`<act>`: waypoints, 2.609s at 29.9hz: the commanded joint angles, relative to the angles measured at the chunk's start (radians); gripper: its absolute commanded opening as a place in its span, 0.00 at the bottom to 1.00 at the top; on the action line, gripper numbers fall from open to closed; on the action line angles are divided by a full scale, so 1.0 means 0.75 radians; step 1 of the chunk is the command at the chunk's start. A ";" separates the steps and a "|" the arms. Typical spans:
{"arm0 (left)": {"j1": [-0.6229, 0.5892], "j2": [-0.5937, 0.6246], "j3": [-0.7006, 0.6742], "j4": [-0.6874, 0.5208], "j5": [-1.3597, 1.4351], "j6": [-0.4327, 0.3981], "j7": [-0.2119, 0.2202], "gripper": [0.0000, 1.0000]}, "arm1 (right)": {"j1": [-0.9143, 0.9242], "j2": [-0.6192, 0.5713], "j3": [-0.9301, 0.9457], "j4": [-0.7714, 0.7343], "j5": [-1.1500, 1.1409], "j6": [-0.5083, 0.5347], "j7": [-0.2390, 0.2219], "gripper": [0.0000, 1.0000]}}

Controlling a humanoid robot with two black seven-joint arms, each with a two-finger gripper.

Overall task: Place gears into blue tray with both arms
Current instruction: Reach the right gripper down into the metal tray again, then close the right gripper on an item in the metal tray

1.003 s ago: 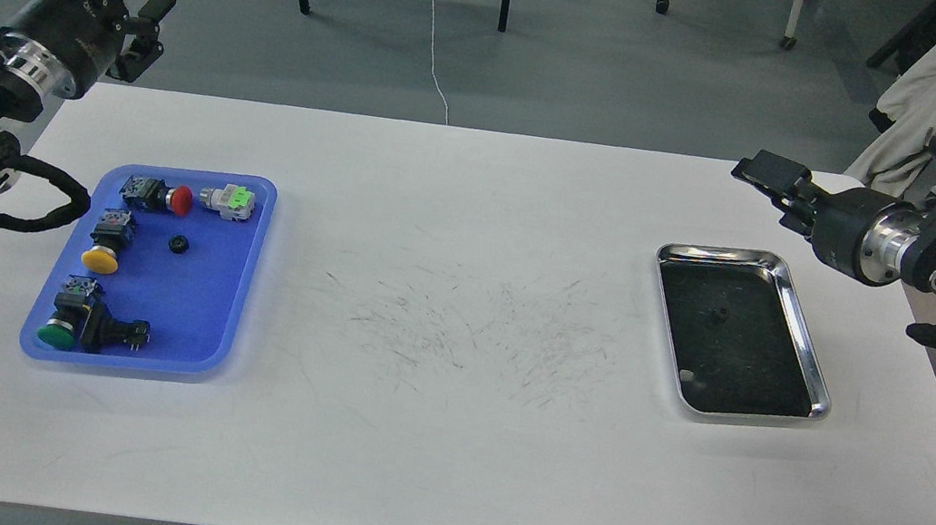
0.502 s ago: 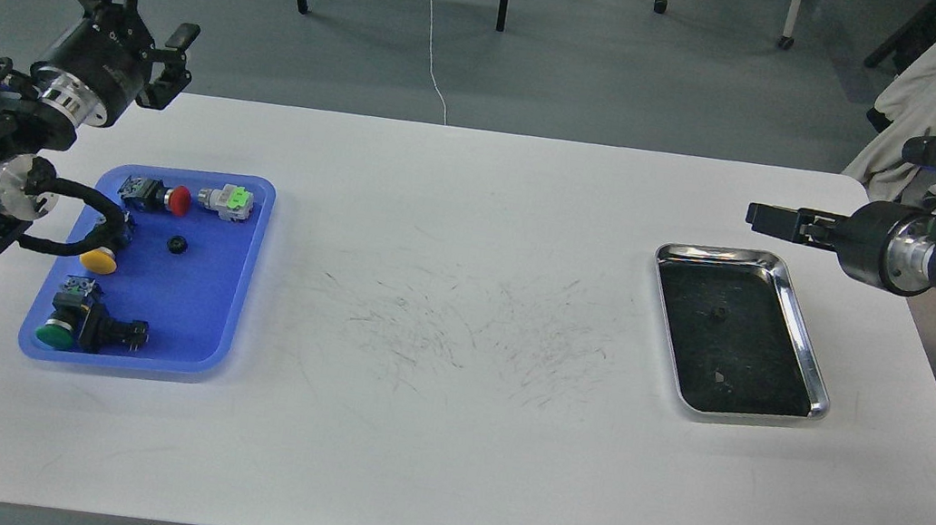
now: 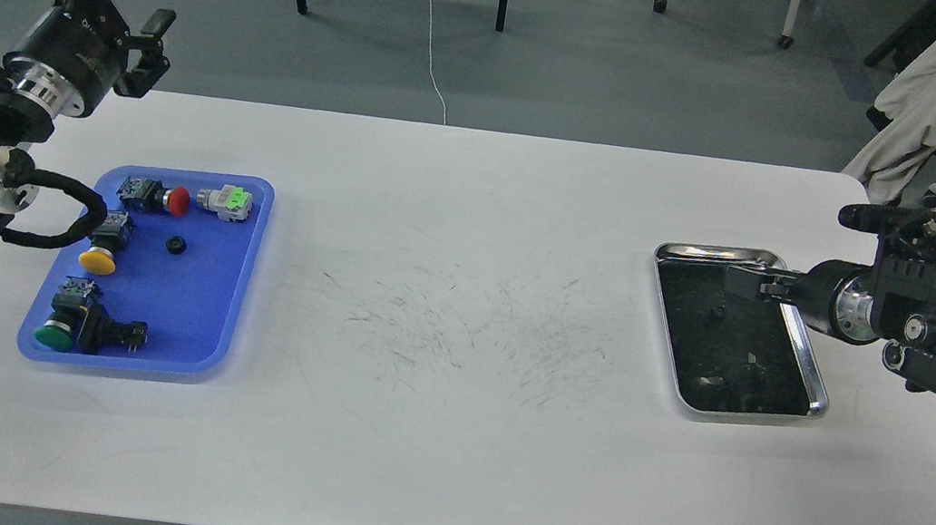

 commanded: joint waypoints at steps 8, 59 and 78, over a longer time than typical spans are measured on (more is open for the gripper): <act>0.000 0.019 -0.021 0.000 -0.002 -0.001 0.000 0.98 | -0.067 0.072 0.002 -0.084 -0.004 -0.002 0.010 0.85; 0.010 0.045 -0.030 0.000 -0.002 0.003 0.000 0.98 | -0.153 0.226 -0.098 -0.280 -0.041 0.037 0.184 0.33; 0.008 0.047 -0.030 -0.002 -0.002 0.009 0.000 0.98 | -0.096 0.226 -0.086 -0.325 -0.055 0.070 0.192 0.01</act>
